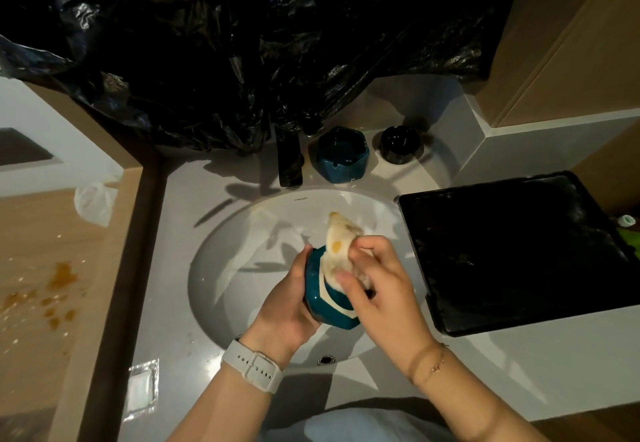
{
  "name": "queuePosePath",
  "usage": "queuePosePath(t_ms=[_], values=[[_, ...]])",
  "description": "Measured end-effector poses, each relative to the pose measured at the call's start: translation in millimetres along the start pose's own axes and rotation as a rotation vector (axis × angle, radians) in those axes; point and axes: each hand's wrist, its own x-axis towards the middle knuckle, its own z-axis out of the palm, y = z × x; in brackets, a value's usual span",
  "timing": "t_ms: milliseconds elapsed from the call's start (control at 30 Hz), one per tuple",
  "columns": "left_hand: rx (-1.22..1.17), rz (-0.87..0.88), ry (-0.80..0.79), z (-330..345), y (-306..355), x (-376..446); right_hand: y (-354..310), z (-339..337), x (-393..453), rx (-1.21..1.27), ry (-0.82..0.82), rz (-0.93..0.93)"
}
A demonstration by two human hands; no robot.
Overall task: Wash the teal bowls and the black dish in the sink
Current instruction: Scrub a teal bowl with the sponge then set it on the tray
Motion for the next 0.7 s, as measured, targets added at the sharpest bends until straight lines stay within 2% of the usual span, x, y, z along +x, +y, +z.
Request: queuePosePath(t_ms=[133, 333, 400, 500, 600, 700], values=[[-0.051, 0.002, 0.022, -3.8, 7.8, -3.0, 1.2, -9.1, -8.3, 0.003, -0.125, -0.074], [-0.042, 0.048, 0.085, 1.8, 5.8, -4.9, -1.8, -7.3, 12.2, -0.174, 0.064, -0.026], [-0.052, 0.022, 0.077, 6.4, 6.0, -6.8, -15.9, 1.7, 12.2, -0.103, 0.040, -0.055], [-0.095, 0.014, 0.079, 1.4, 12.9, -6.8, -15.7, -4.1, -7.3, 0.011, -0.099, -0.093], [-0.118, 0.046, 0.093, -6.0, 16.9, -5.1, 5.1, -21.7, -13.3, -0.128, -0.112, -0.062], [-0.137, 0.051, 0.082, -4.0, 14.4, -8.9, 5.1, -21.3, 2.0, -0.193, -0.050, -0.020]])
